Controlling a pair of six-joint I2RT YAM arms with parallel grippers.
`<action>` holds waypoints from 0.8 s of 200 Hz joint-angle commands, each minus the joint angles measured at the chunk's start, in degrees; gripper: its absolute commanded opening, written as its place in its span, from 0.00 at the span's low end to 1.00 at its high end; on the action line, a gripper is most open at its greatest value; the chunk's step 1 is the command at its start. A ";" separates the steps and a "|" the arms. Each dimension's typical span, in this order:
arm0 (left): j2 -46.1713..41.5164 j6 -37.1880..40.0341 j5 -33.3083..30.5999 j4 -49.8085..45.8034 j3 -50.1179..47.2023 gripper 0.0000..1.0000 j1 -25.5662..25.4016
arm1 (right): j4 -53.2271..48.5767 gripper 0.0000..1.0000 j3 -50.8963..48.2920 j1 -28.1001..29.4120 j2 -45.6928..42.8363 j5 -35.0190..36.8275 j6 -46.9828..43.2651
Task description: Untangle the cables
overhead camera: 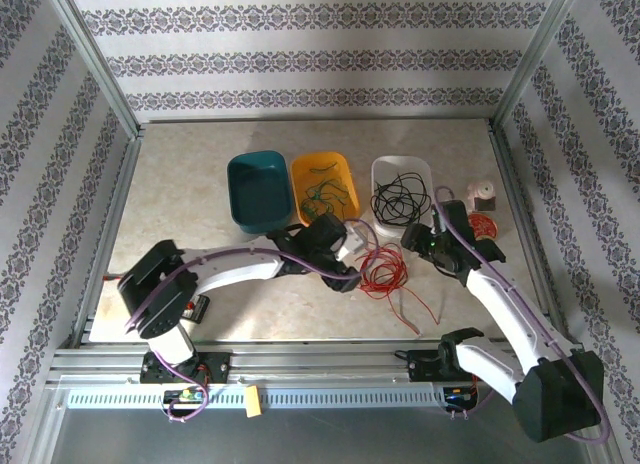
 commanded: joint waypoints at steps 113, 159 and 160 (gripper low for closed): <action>18.46 12.99 5.41 -9.86 19.43 0.45 -3.21 | -2.47 0.62 -4.00 -3.14 -2.82 -4.43 -2.05; 13.73 10.19 5.09 -6.34 16.38 0.00 -2.44 | -1.10 0.62 -6.35 -1.44 -2.57 -9.62 -3.68; 13.55 9.98 5.15 -6.17 16.34 0.00 -2.34 | -1.04 0.61 -6.39 -1.32 -2.52 -9.84 -3.74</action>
